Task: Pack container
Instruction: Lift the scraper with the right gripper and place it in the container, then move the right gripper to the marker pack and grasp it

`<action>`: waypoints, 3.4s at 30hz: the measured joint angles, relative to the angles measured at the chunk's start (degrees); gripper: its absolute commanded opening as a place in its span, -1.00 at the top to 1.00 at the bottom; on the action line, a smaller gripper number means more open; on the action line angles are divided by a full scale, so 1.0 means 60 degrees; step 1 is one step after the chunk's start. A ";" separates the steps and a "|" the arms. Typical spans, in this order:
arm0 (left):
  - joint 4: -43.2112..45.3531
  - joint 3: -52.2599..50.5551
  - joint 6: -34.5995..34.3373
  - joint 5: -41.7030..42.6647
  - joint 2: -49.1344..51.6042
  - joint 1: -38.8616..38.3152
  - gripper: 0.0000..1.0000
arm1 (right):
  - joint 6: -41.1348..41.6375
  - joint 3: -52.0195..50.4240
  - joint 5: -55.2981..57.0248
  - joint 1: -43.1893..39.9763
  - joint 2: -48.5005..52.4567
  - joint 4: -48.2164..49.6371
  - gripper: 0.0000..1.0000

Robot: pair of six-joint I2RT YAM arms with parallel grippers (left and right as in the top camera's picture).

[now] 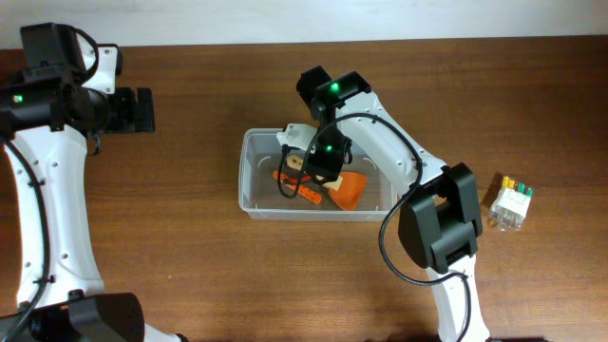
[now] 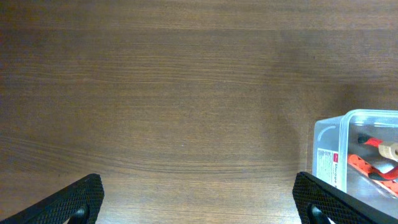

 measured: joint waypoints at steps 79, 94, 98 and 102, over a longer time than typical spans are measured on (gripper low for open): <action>-0.0025 0.0000 0.0000 0.0000 0.0000 0.0000 -0.98 | 0.8244 -0.6757 0.1570 -0.9715 -0.2441 0.4393 -0.98; -0.0036 0.0000 0.0000 0.0036 0.0000 0.0000 -0.99 | 0.8218 -0.6696 0.1574 -0.9715 -0.2375 0.4368 -0.60; -0.0047 0.0000 0.0000 0.0036 0.0000 0.0000 -0.99 | 0.8171 -0.6659 0.1581 -0.9715 -0.2350 0.4360 -0.42; -0.0055 0.0000 0.0000 0.0033 0.0000 0.0000 -0.98 | 0.8149 -0.6648 0.1606 -0.9715 -0.2346 0.4335 -0.26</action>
